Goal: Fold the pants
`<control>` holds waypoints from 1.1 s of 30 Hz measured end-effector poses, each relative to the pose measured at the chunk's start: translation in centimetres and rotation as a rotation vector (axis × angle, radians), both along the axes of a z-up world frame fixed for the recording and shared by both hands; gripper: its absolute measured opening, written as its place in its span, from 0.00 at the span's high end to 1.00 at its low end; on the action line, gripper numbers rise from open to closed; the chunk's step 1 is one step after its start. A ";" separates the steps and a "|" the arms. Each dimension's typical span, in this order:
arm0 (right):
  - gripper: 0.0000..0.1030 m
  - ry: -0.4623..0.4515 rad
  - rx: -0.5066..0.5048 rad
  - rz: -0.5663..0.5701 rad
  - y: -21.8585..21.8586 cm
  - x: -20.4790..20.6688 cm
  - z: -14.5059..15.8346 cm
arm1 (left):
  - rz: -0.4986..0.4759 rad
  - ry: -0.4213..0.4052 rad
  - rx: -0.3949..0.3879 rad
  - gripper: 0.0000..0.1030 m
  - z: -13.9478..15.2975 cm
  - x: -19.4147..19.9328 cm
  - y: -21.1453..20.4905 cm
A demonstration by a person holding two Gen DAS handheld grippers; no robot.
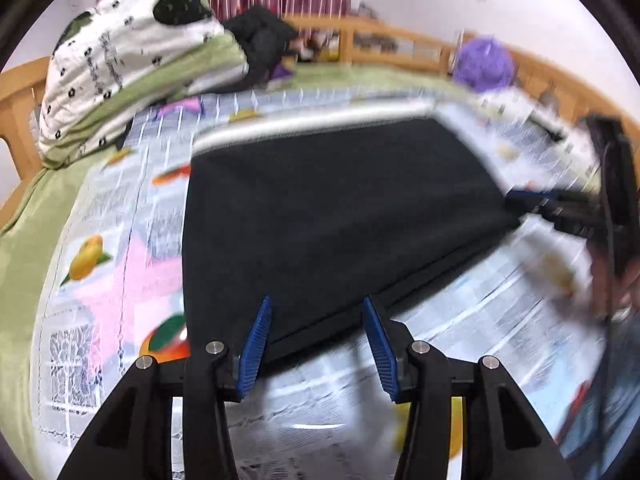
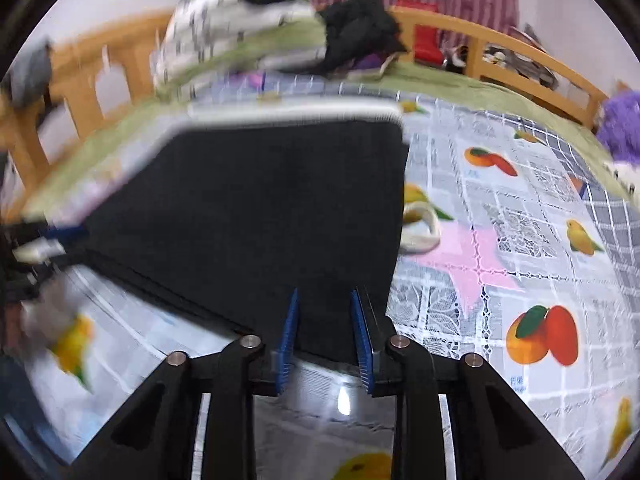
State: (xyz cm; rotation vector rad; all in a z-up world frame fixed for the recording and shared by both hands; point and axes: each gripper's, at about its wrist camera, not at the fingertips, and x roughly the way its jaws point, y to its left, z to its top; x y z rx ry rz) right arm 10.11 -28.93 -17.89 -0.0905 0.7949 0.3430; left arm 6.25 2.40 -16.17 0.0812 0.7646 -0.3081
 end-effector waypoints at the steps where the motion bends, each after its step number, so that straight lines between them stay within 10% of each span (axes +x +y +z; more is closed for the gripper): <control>1: 0.74 -0.016 0.027 0.013 0.2 -0.1 0.5 | -0.017 -0.006 -0.030 0.55 0.5 0.2 -0.4; 9: 0.74 -0.027 -0.055 0.204 6.9 0.8 -1.7 | -0.189 0.069 0.017 0.55 -2.6 5.0 -5.5; 17: 0.98 0.056 -0.038 0.100 0.3 1.4 -2.7 | -0.133 -0.001 0.193 0.54 -2.3 1.1 -2.0; 23: 0.96 0.065 -0.070 0.042 -2.1 1.4 -1.9 | -0.016 0.033 0.131 0.54 -0.8 0.1 2.8; 26: 0.79 0.065 0.024 -0.013 -4.4 1.8 -0.2 | 0.038 -0.020 0.062 0.52 0.9 0.2 4.8; 33: 0.66 0.094 0.154 -0.094 -3.1 9.7 1.7 | 0.121 0.012 -0.130 0.48 2.7 8.4 6.8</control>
